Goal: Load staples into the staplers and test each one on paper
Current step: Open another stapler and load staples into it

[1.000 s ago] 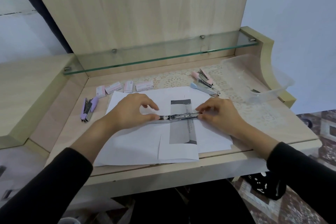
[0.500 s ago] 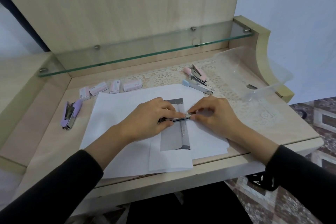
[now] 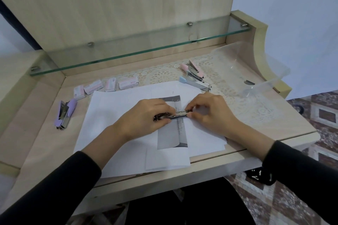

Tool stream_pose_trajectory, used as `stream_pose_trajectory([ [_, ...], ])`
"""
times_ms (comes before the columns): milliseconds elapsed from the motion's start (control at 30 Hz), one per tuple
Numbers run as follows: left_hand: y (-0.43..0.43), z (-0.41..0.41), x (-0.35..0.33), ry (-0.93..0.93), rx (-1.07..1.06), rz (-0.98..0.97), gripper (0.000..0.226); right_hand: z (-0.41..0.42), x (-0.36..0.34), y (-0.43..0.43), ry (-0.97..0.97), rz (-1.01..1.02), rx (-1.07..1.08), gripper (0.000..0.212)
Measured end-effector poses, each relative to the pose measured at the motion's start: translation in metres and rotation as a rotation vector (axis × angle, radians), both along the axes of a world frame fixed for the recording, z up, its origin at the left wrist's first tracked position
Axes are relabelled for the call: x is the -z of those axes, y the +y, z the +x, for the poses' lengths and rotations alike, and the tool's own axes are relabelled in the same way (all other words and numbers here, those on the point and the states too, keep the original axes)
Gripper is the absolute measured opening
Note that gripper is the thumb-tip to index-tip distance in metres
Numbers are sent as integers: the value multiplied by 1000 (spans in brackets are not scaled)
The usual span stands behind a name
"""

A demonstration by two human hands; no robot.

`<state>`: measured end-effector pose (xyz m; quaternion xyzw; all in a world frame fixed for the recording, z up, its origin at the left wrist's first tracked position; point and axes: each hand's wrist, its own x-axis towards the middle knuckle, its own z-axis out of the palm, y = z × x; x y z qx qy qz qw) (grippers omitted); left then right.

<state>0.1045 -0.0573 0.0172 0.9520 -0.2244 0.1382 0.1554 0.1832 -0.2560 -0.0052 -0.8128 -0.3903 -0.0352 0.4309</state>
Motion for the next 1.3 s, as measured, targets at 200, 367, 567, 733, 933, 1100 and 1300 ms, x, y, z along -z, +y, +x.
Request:
stream_pose_trajectory([
  [200, 2, -5, 3, -14, -55, -108, 25, 0, 1, 0, 6, -5, 1, 8],
  [367, -1, -14, 8, -46, -125, -166, 26, 0, 1, -1, 1, -6, 0, 8],
  [567, -4, -14, 11, -66, -143, -204, 28, 0, 1, 0, -22, -17, -6, 8],
  [733, -4, -14, 12, -56, -163, -277, 26, -1, 1, -2, -108, -3, -28, 16],
  [933, -5, -15, 13, -66, -188, -350, 24, -1, 1, -1, -106, 38, -69, 18],
  [1100, -6, -15, 11, -53, -187, -306, 21, -1, 1, 1, -108, -7, -74, 23],
  [1300, -8, -16, 6, -6, -231, -308, 23, -1, -8, 5, -21, -160, -92, 36],
])
